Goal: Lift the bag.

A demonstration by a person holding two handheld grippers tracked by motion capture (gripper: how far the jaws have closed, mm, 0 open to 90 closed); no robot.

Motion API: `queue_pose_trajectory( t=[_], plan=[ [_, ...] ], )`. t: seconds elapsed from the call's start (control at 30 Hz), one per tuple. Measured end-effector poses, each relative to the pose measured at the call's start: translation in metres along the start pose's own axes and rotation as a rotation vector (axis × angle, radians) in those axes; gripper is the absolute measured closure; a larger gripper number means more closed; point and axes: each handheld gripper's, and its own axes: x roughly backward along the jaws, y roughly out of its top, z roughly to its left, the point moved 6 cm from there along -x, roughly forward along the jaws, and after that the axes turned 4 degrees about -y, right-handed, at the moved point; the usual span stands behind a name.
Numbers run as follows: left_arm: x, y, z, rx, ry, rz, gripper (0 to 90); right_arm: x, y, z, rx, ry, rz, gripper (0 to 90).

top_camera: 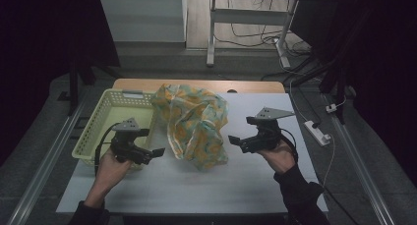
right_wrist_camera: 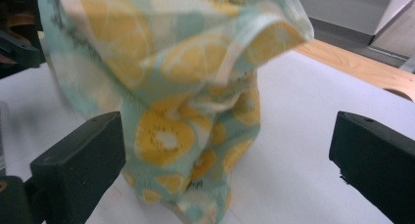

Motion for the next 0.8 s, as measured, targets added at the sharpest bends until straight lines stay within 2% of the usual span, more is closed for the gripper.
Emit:
queue_pose_trajectory(
  t=[0.17, 0.4, 0.63, 0.8],
  plan=[
    [0.005, -0.019, -0.003, 0.025, 0.009, -0.010, 0.0, 0.003, -0.021, 0.003, -0.013, -0.018, 0.009, 0.0],
    [0.014, -0.041, -0.007, 0.066, 0.013, -0.020, 0.0, 0.013, -0.043, 0.007, -0.019, -0.019, 0.026, 0.0],
    [0.027, -0.061, -0.013, 0.082, 0.028, -0.032, 0.0, 0.026, -0.061, 0.006, -0.048, -0.044, 0.029, 0.0],
    [0.037, -0.074, -0.016, 0.084, 0.064, -0.035, 0.0, 0.035, -0.072, 0.005, -0.055, -0.078, 0.030, 0.0]
  ],
)
